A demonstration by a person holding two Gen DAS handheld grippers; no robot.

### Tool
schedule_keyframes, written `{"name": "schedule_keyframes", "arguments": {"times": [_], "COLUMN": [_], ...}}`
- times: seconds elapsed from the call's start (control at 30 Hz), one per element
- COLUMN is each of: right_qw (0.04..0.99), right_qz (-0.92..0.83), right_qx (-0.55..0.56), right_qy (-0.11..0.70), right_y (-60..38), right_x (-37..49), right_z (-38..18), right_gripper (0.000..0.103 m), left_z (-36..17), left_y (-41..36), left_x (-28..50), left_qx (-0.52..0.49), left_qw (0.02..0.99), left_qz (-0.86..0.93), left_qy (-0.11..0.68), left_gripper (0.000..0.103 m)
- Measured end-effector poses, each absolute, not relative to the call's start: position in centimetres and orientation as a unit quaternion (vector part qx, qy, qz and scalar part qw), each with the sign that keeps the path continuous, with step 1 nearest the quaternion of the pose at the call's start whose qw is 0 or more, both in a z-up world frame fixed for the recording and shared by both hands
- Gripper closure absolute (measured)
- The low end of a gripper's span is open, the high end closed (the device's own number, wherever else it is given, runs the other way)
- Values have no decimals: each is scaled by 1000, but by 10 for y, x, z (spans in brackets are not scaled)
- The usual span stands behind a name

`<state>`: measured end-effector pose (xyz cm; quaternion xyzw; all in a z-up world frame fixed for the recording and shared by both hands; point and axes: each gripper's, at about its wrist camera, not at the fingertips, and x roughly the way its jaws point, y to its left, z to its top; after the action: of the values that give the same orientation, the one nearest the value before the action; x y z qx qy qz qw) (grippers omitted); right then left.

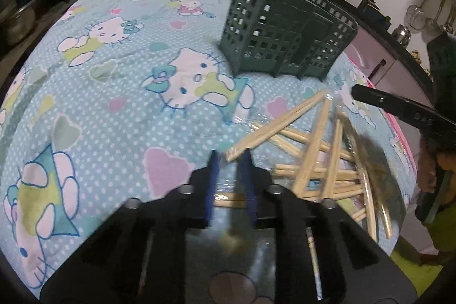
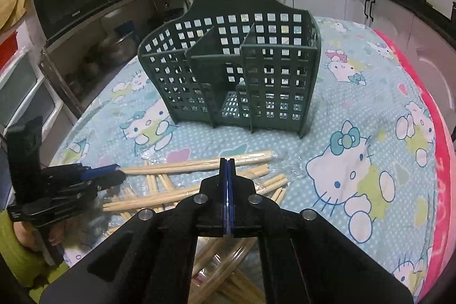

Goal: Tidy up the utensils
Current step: 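Lift the held chopstick with the left tool while the right tool lifts its chopstick toward the basket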

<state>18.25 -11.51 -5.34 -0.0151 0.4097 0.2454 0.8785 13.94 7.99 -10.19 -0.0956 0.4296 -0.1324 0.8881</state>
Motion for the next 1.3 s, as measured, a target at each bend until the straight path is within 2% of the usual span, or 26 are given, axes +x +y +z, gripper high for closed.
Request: {"name": "schedule_keyframes", "arguments": {"times": [0.1, 0.5, 0.53, 0.57, 0.6, 0.63, 0.67, 0.9, 1.07, 1.3], "right_qw": [881, 883, 877, 875, 876, 875, 874, 861, 857, 853], "right_qz": [246, 250, 248, 240, 237, 236, 236, 204, 195, 216], "right_qx": [-11, 10, 16, 16, 12, 6, 2, -20, -21, 11], "right_qy": [403, 398, 412, 419, 420, 422, 426, 466, 476, 474], "right_y": [-117, -138, -140, -141, -140, -139, -136, -122, -115, -121], "right_x": [180, 179, 182, 183, 182, 182, 181, 191, 197, 198], "right_z": [-47, -30, -35, -40, -43, -46, -50, -80, -87, -84], "right_gripper": [102, 102, 96, 81, 73, 61, 61, 64, 85, 90], "left_z": [-100, -45, -41, -38, -36, -32, -29, -10, 1, 11], "left_y": [83, 77, 75, 74, 73, 72, 71, 69, 65, 56], "left_x": [138, 130, 129, 129, 129, 129, 128, 128, 127, 130], "left_qx": [-99, -70, -70, -71, -71, -67, -64, -60, -55, -47], "left_qw": [890, 919, 921, 922, 923, 924, 925, 933, 937, 938], "left_qz": [-139, -158, -158, -159, -160, -161, -161, -159, -163, -170], "left_qy": [422, 353, 349, 346, 343, 340, 337, 316, 305, 297], "left_gripper": [102, 103, 103, 103, 103, 103, 103, 103, 103, 103]}}
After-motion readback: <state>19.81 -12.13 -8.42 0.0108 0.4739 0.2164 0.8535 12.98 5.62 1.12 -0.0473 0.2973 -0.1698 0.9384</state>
